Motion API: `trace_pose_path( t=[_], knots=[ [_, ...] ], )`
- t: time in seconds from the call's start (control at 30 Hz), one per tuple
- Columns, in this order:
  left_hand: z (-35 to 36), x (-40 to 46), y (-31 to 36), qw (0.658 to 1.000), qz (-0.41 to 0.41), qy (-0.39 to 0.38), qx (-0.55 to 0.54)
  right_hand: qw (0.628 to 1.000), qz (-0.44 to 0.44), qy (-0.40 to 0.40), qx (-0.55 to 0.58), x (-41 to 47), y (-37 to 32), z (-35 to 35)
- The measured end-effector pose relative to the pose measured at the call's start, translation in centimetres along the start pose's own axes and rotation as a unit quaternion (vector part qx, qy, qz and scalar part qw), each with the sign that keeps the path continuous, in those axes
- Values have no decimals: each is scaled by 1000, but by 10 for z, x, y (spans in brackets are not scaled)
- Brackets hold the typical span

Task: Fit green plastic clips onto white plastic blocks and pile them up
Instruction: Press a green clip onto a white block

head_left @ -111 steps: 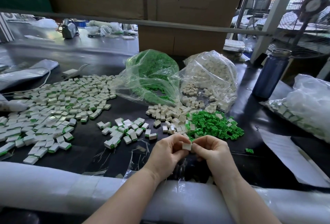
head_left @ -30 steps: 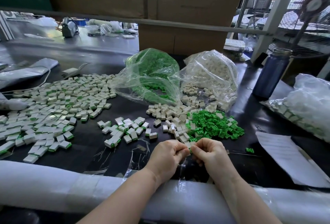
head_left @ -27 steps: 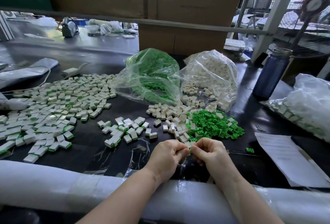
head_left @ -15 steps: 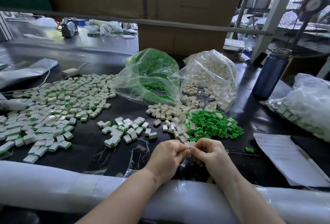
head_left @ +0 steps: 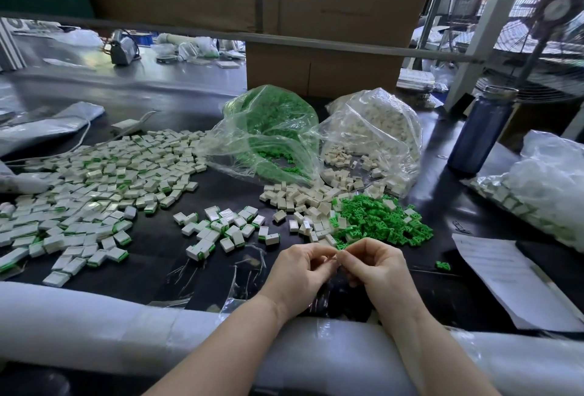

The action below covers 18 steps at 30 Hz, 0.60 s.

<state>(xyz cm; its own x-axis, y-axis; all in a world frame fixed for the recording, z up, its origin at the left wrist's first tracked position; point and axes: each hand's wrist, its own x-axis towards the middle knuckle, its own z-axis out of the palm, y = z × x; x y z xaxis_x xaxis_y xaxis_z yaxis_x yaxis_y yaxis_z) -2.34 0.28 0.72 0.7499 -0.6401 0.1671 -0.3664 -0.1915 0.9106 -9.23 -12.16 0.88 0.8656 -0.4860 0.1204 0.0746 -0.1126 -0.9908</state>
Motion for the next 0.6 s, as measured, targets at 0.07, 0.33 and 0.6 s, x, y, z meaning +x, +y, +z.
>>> trace_pose_path(
  t=[0.07,0.33,0.6],
  knots=[
    [0,0,0,1000,-12,0,-14,1000,-2,-14,10,-1,-1,0],
    [-1,0,1,999,-37,10,-38,998,-4,-36,47,-2,-3,2],
    [-3,0,5,998,-6,-6,-60,997,15,-69,30,1,2,4]
  ],
)
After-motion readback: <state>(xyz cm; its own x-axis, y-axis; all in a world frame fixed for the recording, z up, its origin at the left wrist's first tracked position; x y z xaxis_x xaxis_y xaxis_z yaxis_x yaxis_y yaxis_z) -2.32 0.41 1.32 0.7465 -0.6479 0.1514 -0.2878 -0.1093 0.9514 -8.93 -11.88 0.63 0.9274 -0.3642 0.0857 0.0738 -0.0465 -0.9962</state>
